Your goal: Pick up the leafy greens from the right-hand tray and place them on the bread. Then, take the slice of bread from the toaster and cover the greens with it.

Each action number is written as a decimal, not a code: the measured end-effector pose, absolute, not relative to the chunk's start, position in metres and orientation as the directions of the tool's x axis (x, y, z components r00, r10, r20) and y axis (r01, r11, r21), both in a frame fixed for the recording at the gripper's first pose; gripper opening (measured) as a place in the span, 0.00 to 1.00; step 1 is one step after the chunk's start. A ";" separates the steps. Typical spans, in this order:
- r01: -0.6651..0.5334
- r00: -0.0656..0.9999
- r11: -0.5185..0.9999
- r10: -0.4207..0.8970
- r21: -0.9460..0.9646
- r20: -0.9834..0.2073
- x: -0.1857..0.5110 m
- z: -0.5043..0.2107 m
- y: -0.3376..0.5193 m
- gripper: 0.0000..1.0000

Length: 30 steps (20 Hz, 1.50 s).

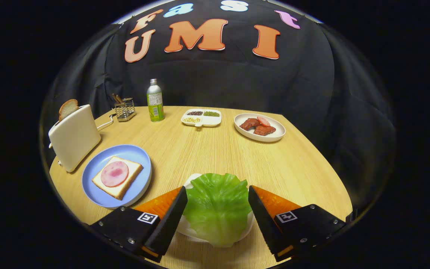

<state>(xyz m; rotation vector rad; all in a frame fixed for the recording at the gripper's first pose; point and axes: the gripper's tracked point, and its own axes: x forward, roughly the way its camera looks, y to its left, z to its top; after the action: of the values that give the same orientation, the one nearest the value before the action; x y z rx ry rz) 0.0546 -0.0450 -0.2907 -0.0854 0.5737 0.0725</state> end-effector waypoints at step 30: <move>-0.088 0.788 0.994 0.032 -0.062 -0.615 0.051 -0.304 -0.021 0.05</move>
<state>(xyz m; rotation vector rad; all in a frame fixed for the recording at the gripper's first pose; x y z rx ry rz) 0.0505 -0.0213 -0.3043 -0.0887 0.6608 0.0647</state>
